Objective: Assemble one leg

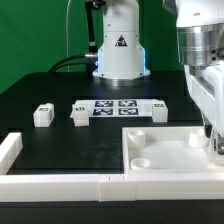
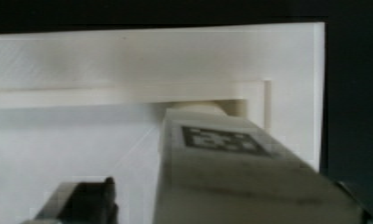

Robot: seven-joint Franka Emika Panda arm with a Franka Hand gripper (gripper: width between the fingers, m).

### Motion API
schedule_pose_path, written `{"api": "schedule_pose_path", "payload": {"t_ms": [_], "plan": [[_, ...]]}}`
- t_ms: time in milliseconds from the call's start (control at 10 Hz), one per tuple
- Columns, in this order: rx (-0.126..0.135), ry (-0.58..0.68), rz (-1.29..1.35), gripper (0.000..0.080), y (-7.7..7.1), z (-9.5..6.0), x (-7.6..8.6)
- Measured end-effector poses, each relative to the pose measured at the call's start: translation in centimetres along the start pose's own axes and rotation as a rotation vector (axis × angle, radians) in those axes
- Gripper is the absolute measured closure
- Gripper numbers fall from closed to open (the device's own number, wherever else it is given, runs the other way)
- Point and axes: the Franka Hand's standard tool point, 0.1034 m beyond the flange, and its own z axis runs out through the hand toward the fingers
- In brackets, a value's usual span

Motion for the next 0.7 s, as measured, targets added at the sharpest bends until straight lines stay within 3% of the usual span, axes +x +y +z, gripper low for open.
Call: {"api": "schedule_pose_path", "payload": {"t_ms": [100, 200, 500, 700], "plan": [[0.0, 0.001, -0.148, 0.0181, 0.0, 0.0, 0.0], [0.0, 0.001, -0.296, 0.0159, 0.0, 0.0, 0.1], [-0.002, -0.001, -0.616, 0.0152, 0.1, 0.1, -0.6], [-0.018, 0.024, -0.879, 0.015, 0.4, 0.2, -1.2]]}}
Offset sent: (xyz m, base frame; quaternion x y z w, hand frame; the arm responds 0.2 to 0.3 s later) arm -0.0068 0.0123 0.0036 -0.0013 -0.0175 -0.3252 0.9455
